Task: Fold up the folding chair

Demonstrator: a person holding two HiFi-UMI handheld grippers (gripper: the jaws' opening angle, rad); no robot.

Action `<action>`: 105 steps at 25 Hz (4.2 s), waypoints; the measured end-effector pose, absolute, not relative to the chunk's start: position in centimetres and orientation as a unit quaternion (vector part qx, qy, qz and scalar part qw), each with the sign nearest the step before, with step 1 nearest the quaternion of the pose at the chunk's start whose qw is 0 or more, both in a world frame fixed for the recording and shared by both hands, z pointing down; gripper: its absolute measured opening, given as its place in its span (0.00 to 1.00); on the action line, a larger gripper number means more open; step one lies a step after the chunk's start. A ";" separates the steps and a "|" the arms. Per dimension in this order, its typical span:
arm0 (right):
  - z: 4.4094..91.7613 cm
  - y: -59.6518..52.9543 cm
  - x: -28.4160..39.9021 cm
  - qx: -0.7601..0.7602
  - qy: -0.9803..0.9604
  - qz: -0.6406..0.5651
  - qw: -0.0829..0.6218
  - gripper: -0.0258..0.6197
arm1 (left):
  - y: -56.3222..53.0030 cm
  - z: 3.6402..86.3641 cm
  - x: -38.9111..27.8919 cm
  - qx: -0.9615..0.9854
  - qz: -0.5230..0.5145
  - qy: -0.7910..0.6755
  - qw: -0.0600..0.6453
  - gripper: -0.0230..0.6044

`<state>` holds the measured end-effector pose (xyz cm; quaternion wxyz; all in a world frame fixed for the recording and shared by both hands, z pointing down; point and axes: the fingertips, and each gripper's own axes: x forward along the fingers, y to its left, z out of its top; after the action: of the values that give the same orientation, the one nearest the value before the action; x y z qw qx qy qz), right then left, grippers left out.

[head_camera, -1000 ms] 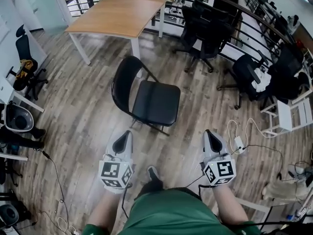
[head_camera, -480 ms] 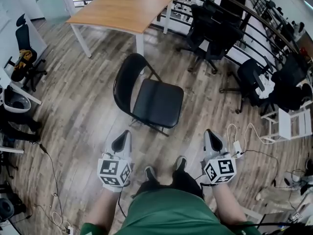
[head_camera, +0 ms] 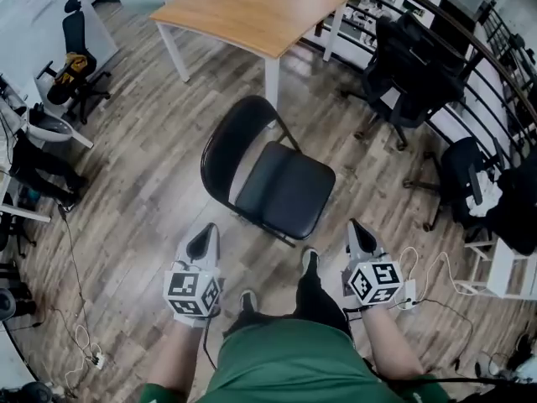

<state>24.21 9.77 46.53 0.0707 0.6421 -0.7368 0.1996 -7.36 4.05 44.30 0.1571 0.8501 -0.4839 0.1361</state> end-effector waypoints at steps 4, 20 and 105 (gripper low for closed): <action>49.9 4.3 28.5 0.601 -0.757 0.251 0.055 0.04 | 0.8 44.8 -5.9 0.816 0.141 -0.535 0.167 0.06; 79.0 -2.6 36.9 0.495 -0.682 0.532 0.078 0.20 | -10.8 50.9 -9.1 0.710 0.220 -0.650 0.158 0.06; 76.0 -24.5 6.9 0.466 -0.557 0.688 -0.008 0.27 | -19.7 50.5 -10.8 0.737 0.284 -0.608 0.078 0.40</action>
<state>6.94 -24.50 75.98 -0.0079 0.4657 -0.5566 0.6880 -10.84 -19.69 50.53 0.0775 0.7373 -0.6081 0.2839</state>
